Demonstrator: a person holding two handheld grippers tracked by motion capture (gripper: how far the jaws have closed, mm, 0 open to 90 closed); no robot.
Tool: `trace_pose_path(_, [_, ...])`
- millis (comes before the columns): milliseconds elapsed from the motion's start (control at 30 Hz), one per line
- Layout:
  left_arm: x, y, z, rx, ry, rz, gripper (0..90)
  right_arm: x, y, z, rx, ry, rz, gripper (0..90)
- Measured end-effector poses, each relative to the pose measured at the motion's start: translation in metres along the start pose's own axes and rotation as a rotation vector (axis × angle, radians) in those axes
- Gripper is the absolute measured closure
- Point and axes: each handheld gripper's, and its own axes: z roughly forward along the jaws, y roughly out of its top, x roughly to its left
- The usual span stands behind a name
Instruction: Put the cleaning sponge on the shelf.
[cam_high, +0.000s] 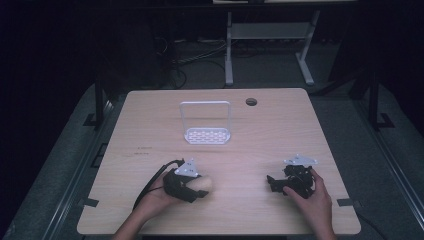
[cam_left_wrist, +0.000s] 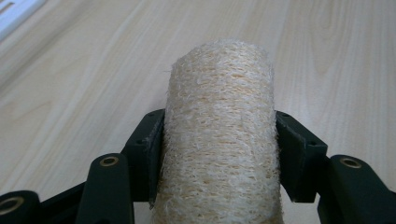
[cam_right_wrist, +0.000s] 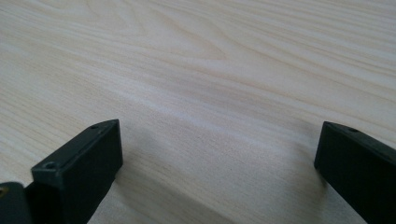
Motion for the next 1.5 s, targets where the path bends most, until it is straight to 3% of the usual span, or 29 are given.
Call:
trace_pose_path(233, [0.005, -0.002, -0.004, -0.003, 0.030, -0.025, 41.0, 0.000, 0.000, 0.000, 0.000, 0.000, 0.000, 0.6])
trace_pose_path(567, [0.016, -0.003, -0.013, -0.019, 0.107, -0.073, 41.1, 0.000, 0.000, 0.000, 0.000, 0.000, 0.000, 0.6])
trace_pose_path(1000, [0.029, 0.005, -0.013, -0.045, 0.128, -0.107, 41.1, 0.000, 0.000, 0.000, 0.000, 0.000, 0.000, 0.6])
trace_pose_path(1500, [0.048, 0.012, -0.013, -0.038, 0.153, -0.132, 41.1, 0.000, 0.000, 0.000, 0.000, 0.001, -0.001, 0.5])
